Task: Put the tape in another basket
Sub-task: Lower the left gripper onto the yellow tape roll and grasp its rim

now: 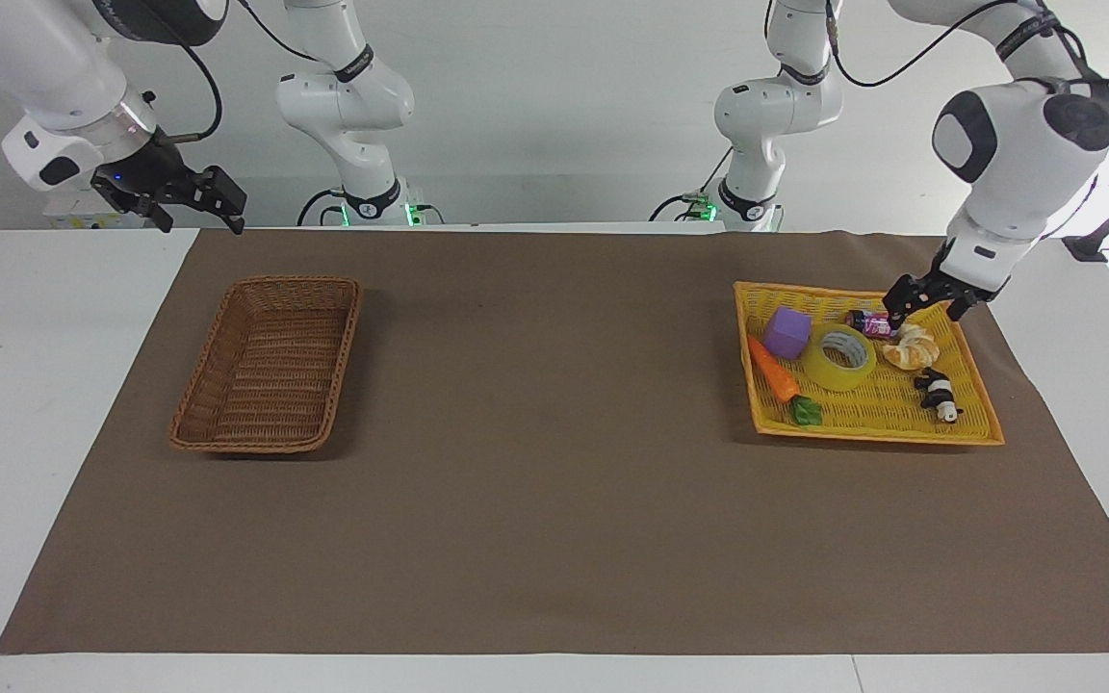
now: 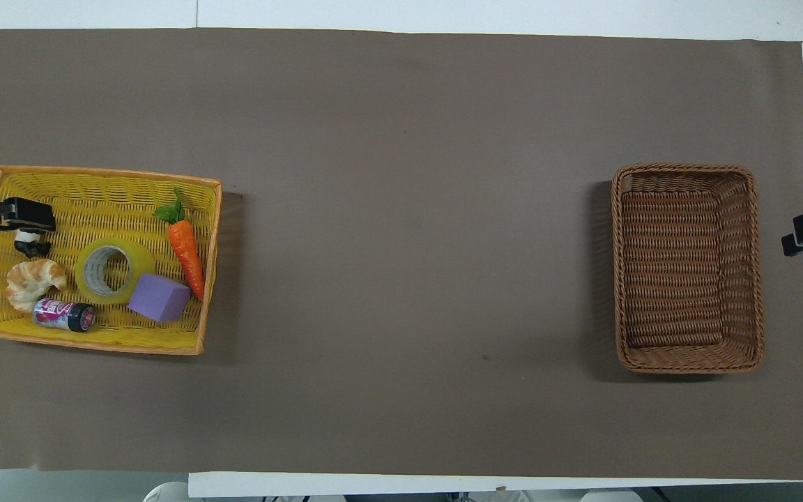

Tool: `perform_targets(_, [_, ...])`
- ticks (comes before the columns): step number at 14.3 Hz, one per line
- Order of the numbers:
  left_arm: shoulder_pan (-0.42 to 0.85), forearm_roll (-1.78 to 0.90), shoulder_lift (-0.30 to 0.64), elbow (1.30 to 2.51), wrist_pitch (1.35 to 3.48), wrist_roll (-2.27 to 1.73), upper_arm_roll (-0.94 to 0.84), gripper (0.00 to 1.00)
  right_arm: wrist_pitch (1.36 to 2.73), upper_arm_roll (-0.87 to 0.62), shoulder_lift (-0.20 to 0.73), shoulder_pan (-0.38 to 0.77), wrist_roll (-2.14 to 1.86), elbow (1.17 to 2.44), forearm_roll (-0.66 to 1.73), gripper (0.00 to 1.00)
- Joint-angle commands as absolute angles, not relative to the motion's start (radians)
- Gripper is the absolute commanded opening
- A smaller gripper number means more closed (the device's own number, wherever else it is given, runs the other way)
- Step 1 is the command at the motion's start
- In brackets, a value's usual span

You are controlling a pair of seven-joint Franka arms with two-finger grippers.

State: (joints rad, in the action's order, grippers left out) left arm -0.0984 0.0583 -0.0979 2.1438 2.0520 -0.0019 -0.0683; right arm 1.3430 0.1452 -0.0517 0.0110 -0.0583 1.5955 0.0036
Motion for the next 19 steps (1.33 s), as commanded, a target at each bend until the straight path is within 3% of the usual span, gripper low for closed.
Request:
perform_targets(1, [-0.11, 0.058, -0.091, 2.265, 2.196, 0.015, -0.075, 0.97, 1.358, 0.143, -0.074, 0.011, -0.072, 1.623, -0.003, 1.0])
perform_targets(5, [-0.135, 0.058, -0.083, 2.321, 2.237, 0.025, -0.075, 0.7, 1.358, 0.143, -0.074, 0.011, -0.072, 1.623, -0.003, 1.0])
perform_targets(15, [-0.106, 0.058, -0.078, 2.434, 2.322, 0.035, -0.075, 0.68, 1.358, 0.143, -0.074, 0.011, -0.072, 1.623, -0.003, 1.0])
perform_targets(19, [-0.109, 0.058, -0.046, 2.445, 2.39, 0.037, -0.075, 0.59, 1.358, 0.143, -0.074, 0.011, -0.072, 1.623, -0.003, 1.0])
